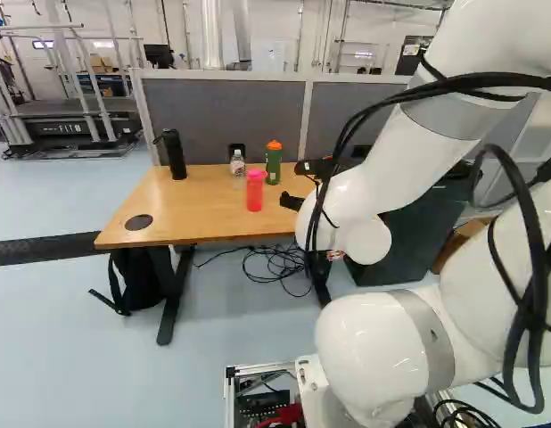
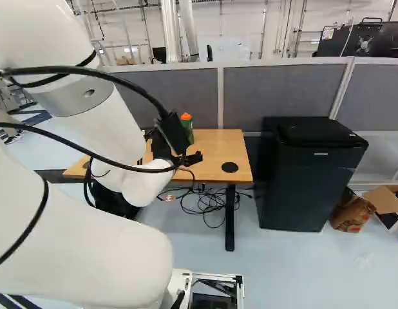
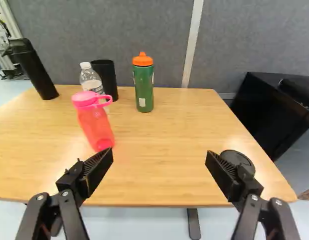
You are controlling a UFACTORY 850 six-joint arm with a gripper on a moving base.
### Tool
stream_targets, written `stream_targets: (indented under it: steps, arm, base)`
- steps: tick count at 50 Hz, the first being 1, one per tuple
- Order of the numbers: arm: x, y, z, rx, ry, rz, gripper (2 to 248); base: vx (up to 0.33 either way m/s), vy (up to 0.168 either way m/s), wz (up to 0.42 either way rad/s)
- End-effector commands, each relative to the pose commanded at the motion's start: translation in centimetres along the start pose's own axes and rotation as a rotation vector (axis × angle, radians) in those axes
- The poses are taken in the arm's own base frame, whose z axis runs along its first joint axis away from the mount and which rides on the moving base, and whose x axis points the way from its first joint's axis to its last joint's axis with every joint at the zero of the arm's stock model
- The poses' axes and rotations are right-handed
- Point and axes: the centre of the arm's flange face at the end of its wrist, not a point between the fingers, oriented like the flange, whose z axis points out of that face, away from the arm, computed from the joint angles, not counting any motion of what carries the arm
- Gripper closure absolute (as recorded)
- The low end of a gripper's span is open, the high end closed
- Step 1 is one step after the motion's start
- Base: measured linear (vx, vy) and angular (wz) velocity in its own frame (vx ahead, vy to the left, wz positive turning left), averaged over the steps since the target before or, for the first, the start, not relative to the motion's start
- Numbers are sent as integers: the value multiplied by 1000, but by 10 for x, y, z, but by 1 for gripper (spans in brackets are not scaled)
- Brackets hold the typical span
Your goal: Pick up the green bottle from the table
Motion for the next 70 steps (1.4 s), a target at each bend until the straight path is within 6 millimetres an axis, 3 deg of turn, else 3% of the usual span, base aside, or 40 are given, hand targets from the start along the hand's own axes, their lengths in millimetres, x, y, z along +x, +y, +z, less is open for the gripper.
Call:
stream_targets:
  steps: [11, 22, 46, 70]
  arm:
    - [0, 0, 0, 0, 0, 0, 3]
    - [8, 7, 16, -21, -8, 7, 3]
    - [27, 21, 59, -50, -19, 13, 3]
    - [43, 24, 104, 72, -23, -103, 3]
  base:
    - [203, -99, -6]
    - [55, -32, -8]
    - [0, 0, 0]
    - [0, 0, 0]
